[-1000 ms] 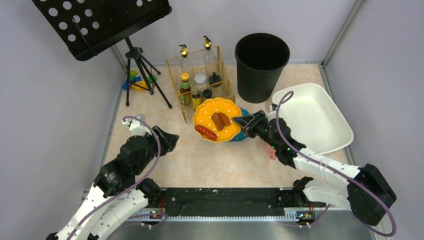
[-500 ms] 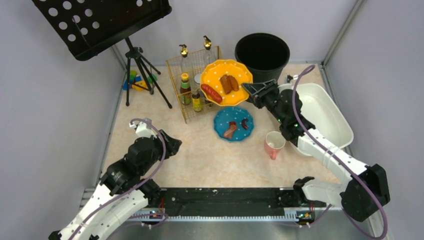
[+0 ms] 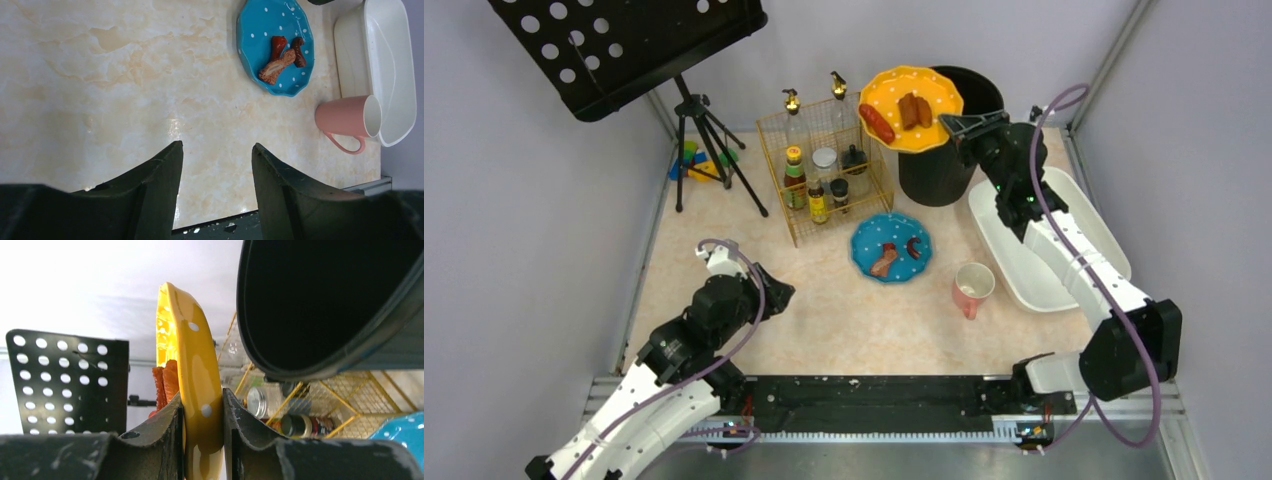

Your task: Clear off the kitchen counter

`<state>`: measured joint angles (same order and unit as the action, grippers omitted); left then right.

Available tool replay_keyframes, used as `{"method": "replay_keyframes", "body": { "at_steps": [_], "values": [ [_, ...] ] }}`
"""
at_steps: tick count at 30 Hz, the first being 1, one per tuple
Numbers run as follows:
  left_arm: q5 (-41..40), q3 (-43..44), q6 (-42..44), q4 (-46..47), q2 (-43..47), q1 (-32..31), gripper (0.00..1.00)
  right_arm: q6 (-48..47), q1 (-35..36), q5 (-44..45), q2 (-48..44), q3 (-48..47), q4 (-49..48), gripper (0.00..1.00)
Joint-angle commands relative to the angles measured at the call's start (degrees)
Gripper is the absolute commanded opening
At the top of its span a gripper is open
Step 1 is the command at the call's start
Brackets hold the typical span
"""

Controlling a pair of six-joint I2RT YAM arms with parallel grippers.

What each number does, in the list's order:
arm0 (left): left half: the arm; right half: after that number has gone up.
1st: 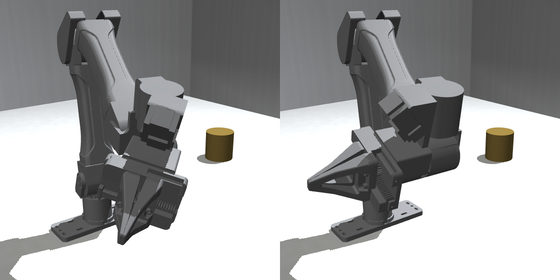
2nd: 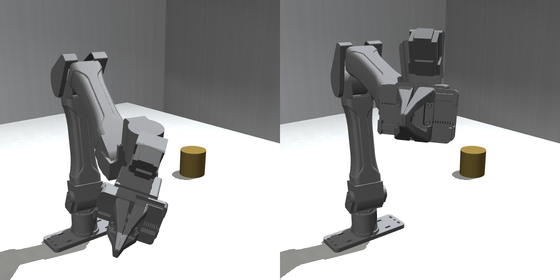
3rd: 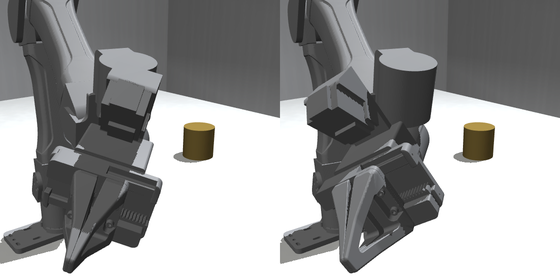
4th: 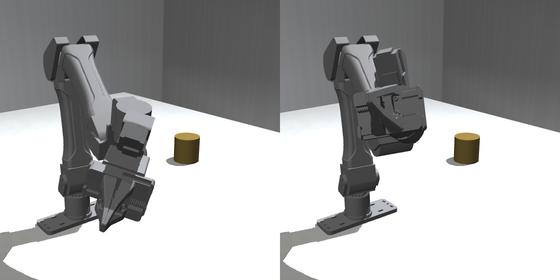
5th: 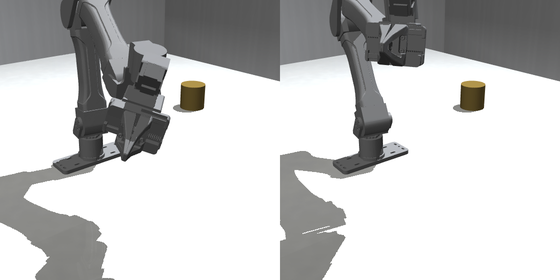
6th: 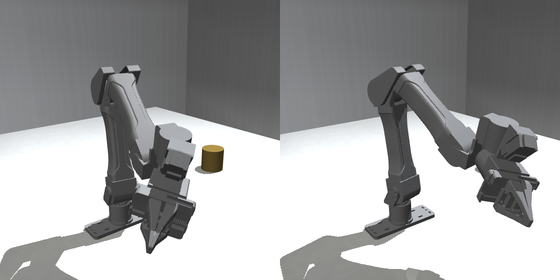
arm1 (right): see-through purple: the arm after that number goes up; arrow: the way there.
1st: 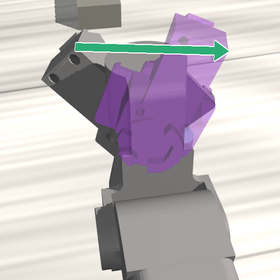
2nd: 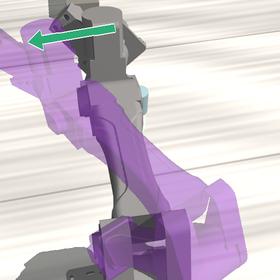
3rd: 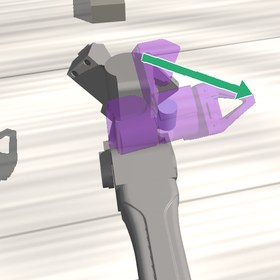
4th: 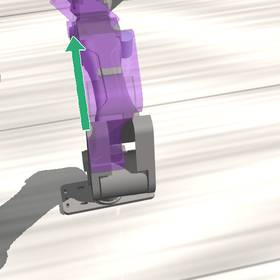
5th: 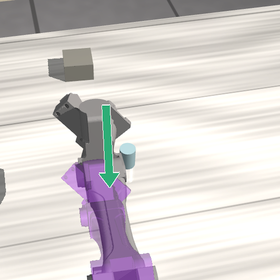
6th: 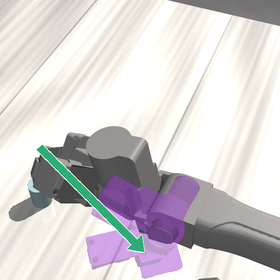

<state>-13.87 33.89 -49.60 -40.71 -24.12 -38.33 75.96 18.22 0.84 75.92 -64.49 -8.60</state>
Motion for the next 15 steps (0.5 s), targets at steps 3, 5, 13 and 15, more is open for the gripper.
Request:
{"method": "replay_keyframes", "body": {
  "at_steps": [3,5,13,15],
  "values": [
    [2.3,-0.8,1.1,5.1,-1.8,-0.2,0.58,2.2,-4.5,-0.2,0.4,-12.2,-9.2,0.0],
    [2.9,-1.0,1.5,5.6,-2.0,-0.2,0.58,1.5,-6.6,0.3,1.2,-13.7,-7.9,0.0],
    [5.2,-1.7,1.6,7.6,-2.5,-0.2,0.58,0.3,-13.5,-0.7,6.6,-19.5,-6.4,0.0],
    [6.2,-1.9,1.5,8.6,-2.3,-0.1,0.58,-0.8,-14.4,-0.6,7.9,-20.7,-6.0,0.0]
  ]
}}
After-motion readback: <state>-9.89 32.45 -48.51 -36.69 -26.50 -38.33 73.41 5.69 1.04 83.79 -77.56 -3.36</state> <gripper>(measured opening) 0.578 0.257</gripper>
